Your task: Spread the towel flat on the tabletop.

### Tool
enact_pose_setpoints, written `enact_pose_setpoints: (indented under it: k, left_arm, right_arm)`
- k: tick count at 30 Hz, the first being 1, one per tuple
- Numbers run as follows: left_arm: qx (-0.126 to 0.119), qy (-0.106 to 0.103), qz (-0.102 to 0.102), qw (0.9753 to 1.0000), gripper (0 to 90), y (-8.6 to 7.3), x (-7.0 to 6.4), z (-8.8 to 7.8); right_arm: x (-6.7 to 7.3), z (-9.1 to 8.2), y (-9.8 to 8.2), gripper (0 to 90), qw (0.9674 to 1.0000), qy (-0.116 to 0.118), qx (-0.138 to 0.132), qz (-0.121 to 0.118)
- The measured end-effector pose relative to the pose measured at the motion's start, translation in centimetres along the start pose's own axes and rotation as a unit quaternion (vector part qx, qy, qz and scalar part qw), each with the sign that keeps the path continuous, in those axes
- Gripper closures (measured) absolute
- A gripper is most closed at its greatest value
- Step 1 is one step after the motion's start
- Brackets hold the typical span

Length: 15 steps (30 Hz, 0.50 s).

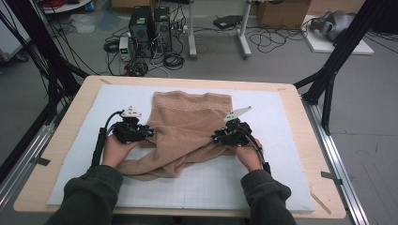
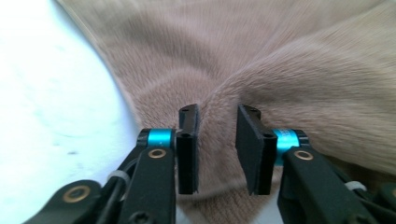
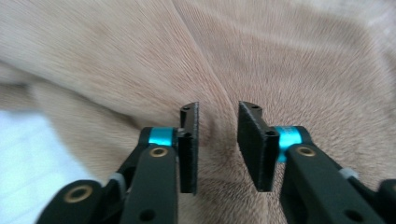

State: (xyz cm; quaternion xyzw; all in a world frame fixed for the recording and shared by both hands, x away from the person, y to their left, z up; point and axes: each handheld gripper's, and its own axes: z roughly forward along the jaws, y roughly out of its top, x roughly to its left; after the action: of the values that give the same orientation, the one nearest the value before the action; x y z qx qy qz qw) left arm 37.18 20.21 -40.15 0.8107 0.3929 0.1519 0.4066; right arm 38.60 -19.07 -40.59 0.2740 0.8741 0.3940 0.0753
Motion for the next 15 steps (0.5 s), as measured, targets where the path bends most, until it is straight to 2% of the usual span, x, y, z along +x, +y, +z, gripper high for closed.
enact_pose_setpoints:
  k: [2,4,7,9,10,12,15]
  left_arm:
    - [-0.013,-0.009,0.008,0.9998,61.8,0.1,-0.4,-1.6]
    - [-0.015,-0.016,0.021,0.9995,57.8,0.1,-1.0,-3.0]
    - [-0.024,-0.041,0.041,0.998,50.5,-0.6,-2.4,-4.7]
    - [-0.024,-0.049,0.064,0.9965,47.6,-1.3,-3.5,-5.1]
    - [-0.018,-0.062,0.066,0.9957,46.8,-1.7,-4.0,-5.1]
    - [-0.006,-0.095,0.078,0.9924,45.5,-2.4,-5.0,-4.8]
    - [0.008,-0.122,0.096,0.9878,46.2,-3.4,-6.2,-3.7]
  right_arm:
    - [0.9,-1.5,0.2,63.2,0.9998,0.0,-0.016,-0.011]
    - [2.1,-2.8,0.2,61.4,0.9993,-0.006,-0.028,-0.025]
    - [4.3,-4.0,-0.1,61.0,0.9976,0.009,-0.043,-0.054]
    - [5.5,-3.7,-0.5,59.6,0.9972,0.023,-0.037,-0.061]
    - [6.0,-3.2,-0.7,58.7,0.9968,0.029,-0.029,-0.068]
    - [6.7,-1.9,-1.3,56.4,0.9964,0.034,-0.011,-0.077]
    - [7.2,0.1,-1.7,54.1,0.9961,0.046,0.005,-0.075]
